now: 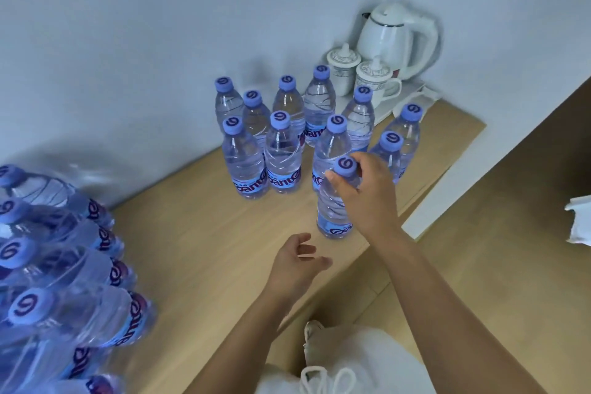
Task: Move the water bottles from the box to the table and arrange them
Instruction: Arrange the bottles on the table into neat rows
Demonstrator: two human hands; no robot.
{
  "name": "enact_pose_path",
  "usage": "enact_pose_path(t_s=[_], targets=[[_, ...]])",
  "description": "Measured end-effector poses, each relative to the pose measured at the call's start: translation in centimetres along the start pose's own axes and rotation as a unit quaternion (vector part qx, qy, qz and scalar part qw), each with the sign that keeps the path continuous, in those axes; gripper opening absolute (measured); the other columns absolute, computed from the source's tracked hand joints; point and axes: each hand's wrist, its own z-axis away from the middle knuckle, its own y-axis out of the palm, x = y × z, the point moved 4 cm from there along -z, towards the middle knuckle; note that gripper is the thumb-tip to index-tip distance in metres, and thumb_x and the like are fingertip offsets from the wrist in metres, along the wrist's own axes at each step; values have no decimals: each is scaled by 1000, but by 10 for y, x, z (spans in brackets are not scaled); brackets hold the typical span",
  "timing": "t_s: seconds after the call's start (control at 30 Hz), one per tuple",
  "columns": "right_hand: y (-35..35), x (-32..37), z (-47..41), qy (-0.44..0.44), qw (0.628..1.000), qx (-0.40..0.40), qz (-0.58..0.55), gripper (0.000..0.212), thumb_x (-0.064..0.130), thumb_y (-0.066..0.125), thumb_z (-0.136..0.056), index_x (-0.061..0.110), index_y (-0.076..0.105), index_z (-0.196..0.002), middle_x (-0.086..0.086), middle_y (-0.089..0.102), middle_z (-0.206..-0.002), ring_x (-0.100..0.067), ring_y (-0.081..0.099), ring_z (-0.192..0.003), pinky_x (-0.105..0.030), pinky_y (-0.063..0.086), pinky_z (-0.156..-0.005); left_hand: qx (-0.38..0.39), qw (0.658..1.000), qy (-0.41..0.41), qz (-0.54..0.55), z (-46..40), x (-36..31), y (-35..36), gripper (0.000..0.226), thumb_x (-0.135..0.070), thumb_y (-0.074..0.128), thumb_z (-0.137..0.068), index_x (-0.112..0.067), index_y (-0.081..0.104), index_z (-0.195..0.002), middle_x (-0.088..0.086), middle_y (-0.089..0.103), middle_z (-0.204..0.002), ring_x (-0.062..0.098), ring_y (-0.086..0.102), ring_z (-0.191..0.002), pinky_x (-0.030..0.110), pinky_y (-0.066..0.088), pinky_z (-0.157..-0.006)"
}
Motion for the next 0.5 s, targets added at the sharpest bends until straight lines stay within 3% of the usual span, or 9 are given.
enact_pose_path(t_s=[0.1,0.17,0.27,0.33,0.43,0.5], targets=[[10,19,4,-64,997,46,2,31,29,73,-79,7,57,-94,-1,54,-89,-21,50,-86,-20,34,-70,-36,995,56,-71,6,4,-18,91,-16,83,-69,-20,30,-143,-9,42,-134,8,45,-115,18,41,-87],[15,37,6,-76,995,64,-28,31,33,76,-74,10,57,-85,1,56,-79,-20,52,-75,-23,39,-65,-57,992,96,-63,15,3,-30,96,-12,85,-64,-24,30,-142,-13,39,-135,5,42,-119,11,38,-89],[34,76,12,-66,980,116,-148,32,38,80,-65,17,58,-74,0,60,-67,-17,53,-61,-28,46,-59,-165,976,139,38,38,5,-60,72,2,85,-57,-31,52,-111,-10,65,-106,10,63,-93,13,49,-70],[47,99,15,-48,959,170,-221,31,42,81,-64,24,59,-75,4,61,-68,-9,52,-60,-20,44,-59,-205,964,130,107,58,9,-80,63,3,84,-51,-21,59,-103,-4,70,-89,12,67,-75,20,51,-60],[77,128,20,-25,901,360,-240,39,55,67,-64,28,60,-91,10,61,-86,4,58,-71,-13,47,-68,-140,959,142,203,91,17,-100,48,-10,78,-48,3,62,-92,15,66,-68,23,58,-53,25,45,-47],[94,139,33,-27,848,473,-238,41,53,68,-68,22,62,-93,9,66,-89,0,63,-79,-19,50,-74,-110,954,136,242,108,22,-107,51,-18,77,-47,5,65,-90,19,65,-71,25,58,-56,26,47,-51]])
